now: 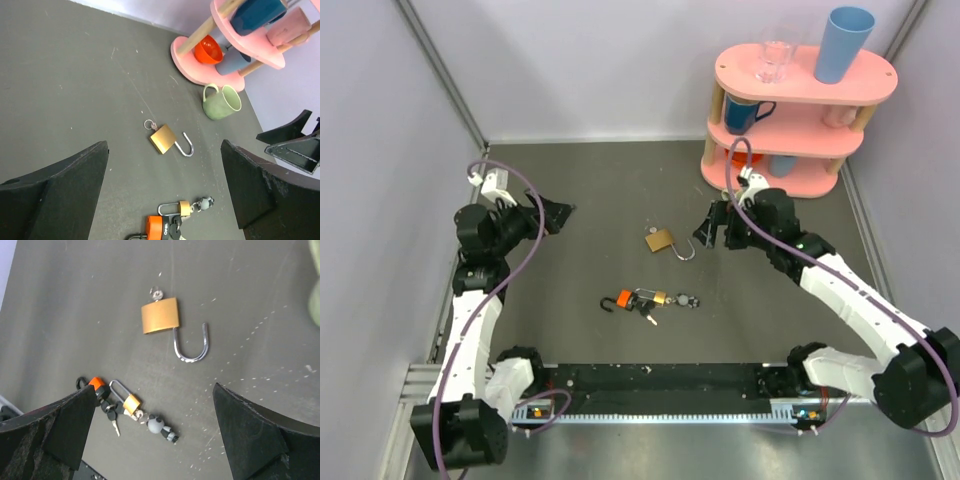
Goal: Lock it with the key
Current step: Adjust the lock at the center of the board.
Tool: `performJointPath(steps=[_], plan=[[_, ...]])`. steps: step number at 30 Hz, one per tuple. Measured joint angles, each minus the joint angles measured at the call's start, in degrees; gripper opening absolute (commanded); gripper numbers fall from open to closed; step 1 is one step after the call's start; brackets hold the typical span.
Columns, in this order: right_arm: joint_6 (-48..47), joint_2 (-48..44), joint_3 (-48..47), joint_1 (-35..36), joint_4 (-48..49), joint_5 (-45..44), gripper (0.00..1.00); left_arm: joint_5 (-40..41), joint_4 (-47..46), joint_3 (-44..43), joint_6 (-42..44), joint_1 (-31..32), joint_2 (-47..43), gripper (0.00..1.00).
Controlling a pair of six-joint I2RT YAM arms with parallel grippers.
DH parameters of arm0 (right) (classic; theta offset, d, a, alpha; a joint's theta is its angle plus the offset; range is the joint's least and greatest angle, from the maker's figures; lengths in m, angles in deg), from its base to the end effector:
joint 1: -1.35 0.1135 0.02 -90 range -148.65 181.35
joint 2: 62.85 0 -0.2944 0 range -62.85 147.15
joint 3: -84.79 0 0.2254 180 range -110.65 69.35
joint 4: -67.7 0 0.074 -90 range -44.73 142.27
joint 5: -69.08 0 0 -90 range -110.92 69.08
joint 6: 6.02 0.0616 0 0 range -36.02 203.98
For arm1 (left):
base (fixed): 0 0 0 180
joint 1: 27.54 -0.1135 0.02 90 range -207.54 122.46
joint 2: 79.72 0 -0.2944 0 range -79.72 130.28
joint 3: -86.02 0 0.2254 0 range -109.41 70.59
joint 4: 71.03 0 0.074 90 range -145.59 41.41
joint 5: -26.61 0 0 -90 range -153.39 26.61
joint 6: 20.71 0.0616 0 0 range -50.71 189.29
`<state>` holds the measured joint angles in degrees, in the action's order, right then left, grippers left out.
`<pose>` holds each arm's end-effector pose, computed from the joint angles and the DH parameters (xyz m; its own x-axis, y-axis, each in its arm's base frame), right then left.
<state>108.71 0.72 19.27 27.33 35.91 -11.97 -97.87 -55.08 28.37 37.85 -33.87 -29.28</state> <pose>0.2036 0.1099 0.3177 -0.6381 0.1488 -0.7555 -0.3161 0.8441 0.4332 0.1822 -0.0149 0.3498 -0.3715 -0.4738 -0.7984 0.3182 0.7429 -0.5889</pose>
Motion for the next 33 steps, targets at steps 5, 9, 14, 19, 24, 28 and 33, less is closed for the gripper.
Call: performJointPath(steps=[5,9,14,19,24,28,33], plan=[[0.85,3.32,0.20,3.69,0.04,0.63,0.99,-1.97,1.95,0.00,2.56,1.11,2.49,0.99],[1.14,5.46,1.99,4.33,0.24,1.14,0.99,-1.18,4.22,-0.02,4.92,6.45,4.94,0.99],[1.55,7.48,5.62,4.35,-0.02,1.84,0.99,3.17,7.93,-2.43,7.23,19.32,13.07,0.99],[2.38,7.45,8.28,4.37,0.31,3.21,0.97,7.63,10.73,-6.95,7.67,28.55,22.88,0.99],[3.02,7.37,11.13,4.37,0.46,5.01,0.96,11.52,14.21,-12.90,8.17,35.17,31.87,0.99],[3.58,6.21,12.96,4.37,0.48,5.92,0.96,12.48,15.54,-14.08,8.31,37.70,34.29,0.99],[3.98,4.76,14.21,4.39,0.46,6.16,0.96,13.42,17.86,-14.16,8.96,37.79,34.27,0.99]])
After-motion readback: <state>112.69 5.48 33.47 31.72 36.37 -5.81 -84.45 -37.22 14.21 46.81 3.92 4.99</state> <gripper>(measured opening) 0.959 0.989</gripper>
